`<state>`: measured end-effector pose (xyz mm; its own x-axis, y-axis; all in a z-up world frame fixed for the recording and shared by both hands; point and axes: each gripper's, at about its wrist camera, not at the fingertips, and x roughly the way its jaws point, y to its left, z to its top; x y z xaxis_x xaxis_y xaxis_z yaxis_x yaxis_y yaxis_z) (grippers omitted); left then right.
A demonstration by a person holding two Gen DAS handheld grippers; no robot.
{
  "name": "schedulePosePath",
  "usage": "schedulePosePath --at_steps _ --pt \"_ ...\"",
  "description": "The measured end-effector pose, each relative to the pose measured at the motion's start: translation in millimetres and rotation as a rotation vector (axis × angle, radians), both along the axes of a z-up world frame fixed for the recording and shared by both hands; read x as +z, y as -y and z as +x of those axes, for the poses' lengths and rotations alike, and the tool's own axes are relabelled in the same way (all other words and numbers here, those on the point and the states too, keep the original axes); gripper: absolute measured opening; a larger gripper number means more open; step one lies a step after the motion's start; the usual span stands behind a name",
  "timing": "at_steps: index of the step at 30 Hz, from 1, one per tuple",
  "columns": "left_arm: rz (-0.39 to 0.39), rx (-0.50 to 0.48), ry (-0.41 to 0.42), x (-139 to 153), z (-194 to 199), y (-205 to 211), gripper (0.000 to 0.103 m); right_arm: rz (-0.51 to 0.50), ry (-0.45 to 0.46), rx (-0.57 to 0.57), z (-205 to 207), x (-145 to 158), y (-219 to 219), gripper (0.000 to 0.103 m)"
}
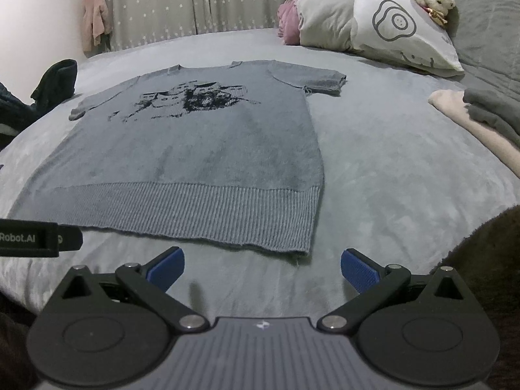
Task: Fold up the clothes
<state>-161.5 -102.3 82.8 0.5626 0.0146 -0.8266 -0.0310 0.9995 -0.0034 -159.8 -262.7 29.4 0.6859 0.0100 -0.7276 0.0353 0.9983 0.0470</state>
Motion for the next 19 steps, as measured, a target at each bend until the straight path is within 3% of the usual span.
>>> schedulePosePath --at_steps 19 --pt "0.026 -0.004 0.012 -1.3 -3.6 3.1 0.103 0.004 -0.015 0.003 0.1 -4.2 0.7 0.103"
